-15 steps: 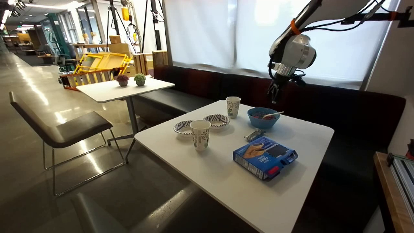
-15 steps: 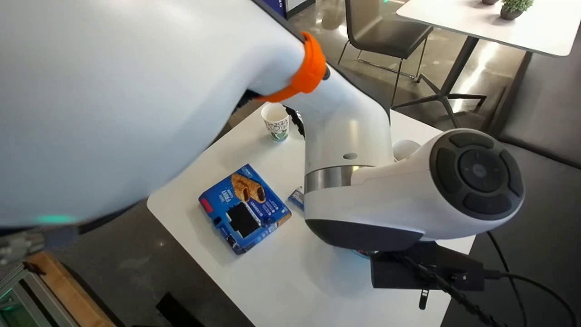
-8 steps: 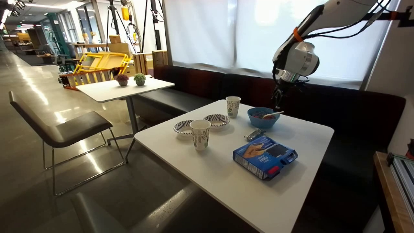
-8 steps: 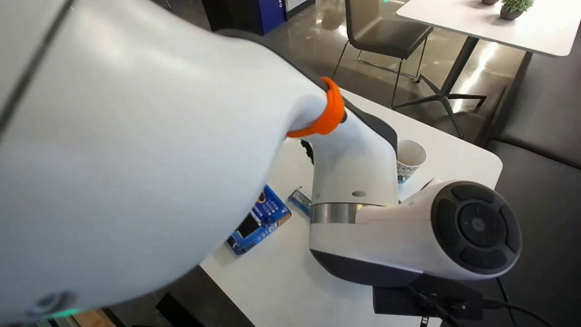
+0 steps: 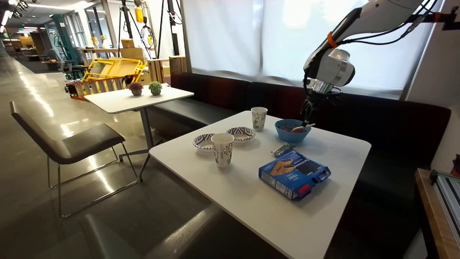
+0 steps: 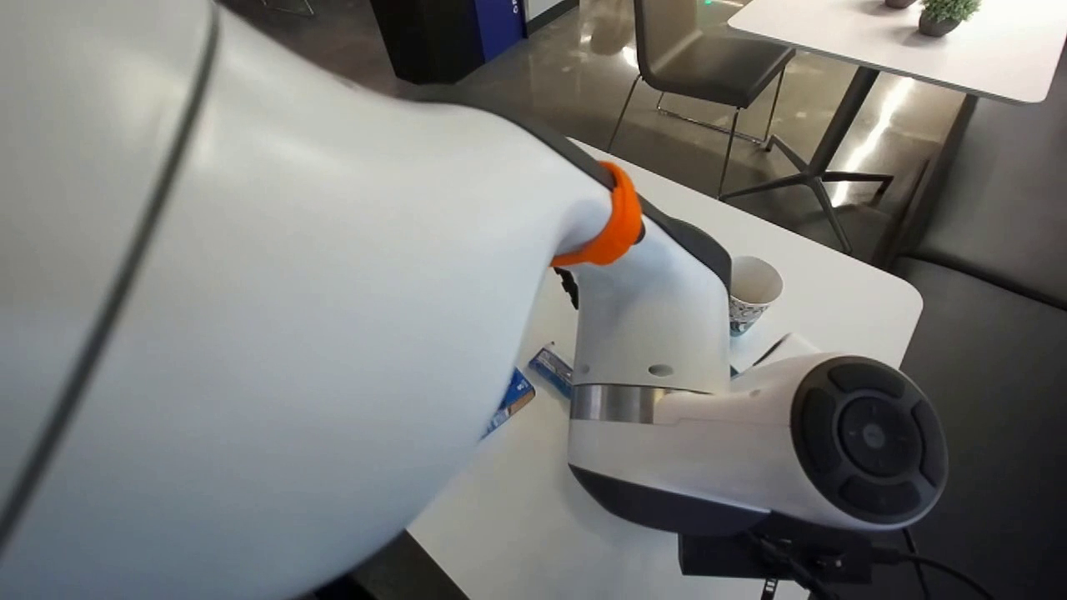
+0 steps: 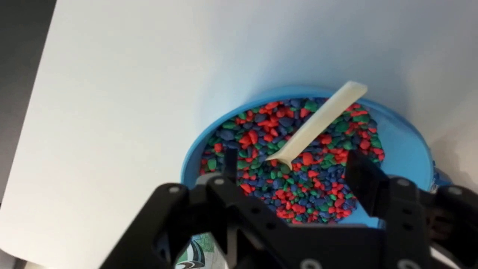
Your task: Place some cereal from the blue bowl into the black and white bowl on the right.
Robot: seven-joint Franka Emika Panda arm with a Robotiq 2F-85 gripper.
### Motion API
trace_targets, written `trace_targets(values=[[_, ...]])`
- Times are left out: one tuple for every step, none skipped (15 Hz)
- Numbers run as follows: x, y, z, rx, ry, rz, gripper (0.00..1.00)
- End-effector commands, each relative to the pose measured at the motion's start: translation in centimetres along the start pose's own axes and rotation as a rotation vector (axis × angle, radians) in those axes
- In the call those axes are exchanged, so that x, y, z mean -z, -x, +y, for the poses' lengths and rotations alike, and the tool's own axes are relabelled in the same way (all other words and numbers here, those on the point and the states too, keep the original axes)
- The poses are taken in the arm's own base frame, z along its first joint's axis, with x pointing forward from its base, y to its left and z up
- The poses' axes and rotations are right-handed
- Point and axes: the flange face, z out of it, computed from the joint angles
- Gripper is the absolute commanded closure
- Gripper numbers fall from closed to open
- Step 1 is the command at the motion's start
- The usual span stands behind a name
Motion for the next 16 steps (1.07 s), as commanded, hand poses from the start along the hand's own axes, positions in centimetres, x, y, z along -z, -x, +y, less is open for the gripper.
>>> trace_targets(values=[[-0.6, 0.4, -0.2, 0.027, -0.021, 0.002, 0.46], [-0.7, 0.4, -0.2, 0.03, -0.022, 0.005, 0.52], [-0.9, 0.5, -0.2, 0.03, -0.025, 0.005, 0.59], [-1.1, 0.6, -0.3, 0.029, -0.032, 0.003, 0.64], [-1.3, 0.8, -0.3, 0.031, -0.035, -0.001, 0.63], [-1.5, 0.9, -0.4, 0.029, -0.041, -0.002, 0.62], [-1.7, 1.0, -0.5, 0.03, -0.044, -0.004, 0.61], [-2.0, 1.1, -0.5, 0.032, -0.047, -0.007, 0.56], [-2.2, 1.2, -0.6, 0.033, -0.05, -0.009, 0.57], [-2.3, 1.2, -0.6, 0.037, -0.049, -0.008, 0.62], [-2.4, 1.2, -0.6, 0.042, -0.046, -0.003, 0.78], [-2.4, 1.1, -0.7, 0.049, -0.044, 0.001, 0.83], [-2.3, 1.0, -0.7, 0.058, -0.038, 0.003, 0.92], [-2.0, 0.7, -0.7, 0.058, -0.031, 0.006, 0.99], [-1.6, 0.5, -0.7, 0.062, -0.027, 0.009, 1.0], [-1.3, 0.3, -0.8, 0.064, -0.023, 0.006, 0.99]])
